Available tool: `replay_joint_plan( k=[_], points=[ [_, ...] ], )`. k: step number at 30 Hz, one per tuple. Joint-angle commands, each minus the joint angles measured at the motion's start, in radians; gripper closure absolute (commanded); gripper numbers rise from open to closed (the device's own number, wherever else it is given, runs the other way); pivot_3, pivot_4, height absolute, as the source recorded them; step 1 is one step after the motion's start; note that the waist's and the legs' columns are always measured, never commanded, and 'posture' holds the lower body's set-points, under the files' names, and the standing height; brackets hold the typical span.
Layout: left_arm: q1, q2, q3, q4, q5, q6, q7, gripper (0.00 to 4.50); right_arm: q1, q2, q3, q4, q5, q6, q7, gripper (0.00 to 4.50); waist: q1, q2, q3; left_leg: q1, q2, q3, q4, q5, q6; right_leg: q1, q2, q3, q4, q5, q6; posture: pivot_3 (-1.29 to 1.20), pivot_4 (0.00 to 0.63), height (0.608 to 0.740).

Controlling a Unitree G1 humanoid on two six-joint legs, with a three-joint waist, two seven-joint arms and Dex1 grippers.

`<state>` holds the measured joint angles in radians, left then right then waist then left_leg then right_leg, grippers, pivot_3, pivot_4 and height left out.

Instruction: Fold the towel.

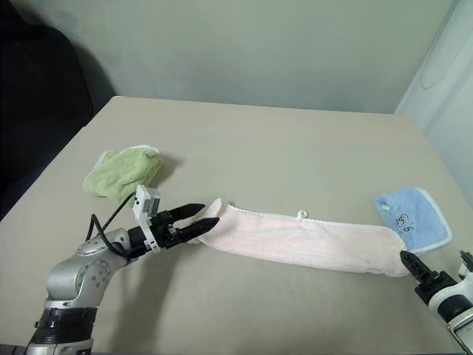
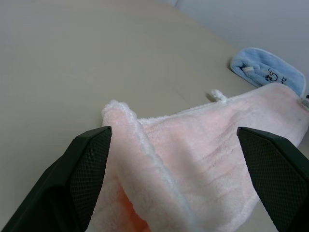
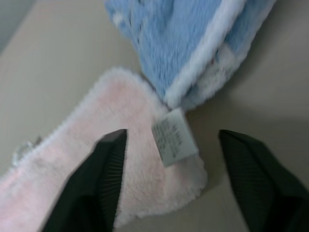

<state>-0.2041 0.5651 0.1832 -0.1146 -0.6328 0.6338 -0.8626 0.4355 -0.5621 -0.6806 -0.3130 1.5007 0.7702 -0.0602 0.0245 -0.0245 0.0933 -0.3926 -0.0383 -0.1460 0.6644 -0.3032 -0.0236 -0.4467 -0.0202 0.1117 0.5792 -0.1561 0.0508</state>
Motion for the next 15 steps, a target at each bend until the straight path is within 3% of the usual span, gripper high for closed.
replay_joint_plan(
  k=[1,15],
  points=[
    [0.022,0.0,0.019,-0.063,-0.027,0.006,0.012,0.0,0.021,0.014,-0.071,-0.035,0.058,-0.021,-0.031,1.33,0.0,0.0,0.0,0.0,0.0,0.0,0.0,0.0,0.0,0.0,0.0,0.0,0.0,0.0,0.0,0.0,0.15,0.74],
    [0.114,0.033,0.042,-0.163,-0.099,0.085,0.043,0.0,0.283,0.029,-0.155,-0.19,0.391,-0.018,-0.076,1.33,-0.001,0.002,0.001,-0.007,0.0,0.0,-0.001,-0.002,-0.001,-0.003,0.0,0.0,0.0,-0.008,0.004,0.0,0.15,0.74]
  ],
)
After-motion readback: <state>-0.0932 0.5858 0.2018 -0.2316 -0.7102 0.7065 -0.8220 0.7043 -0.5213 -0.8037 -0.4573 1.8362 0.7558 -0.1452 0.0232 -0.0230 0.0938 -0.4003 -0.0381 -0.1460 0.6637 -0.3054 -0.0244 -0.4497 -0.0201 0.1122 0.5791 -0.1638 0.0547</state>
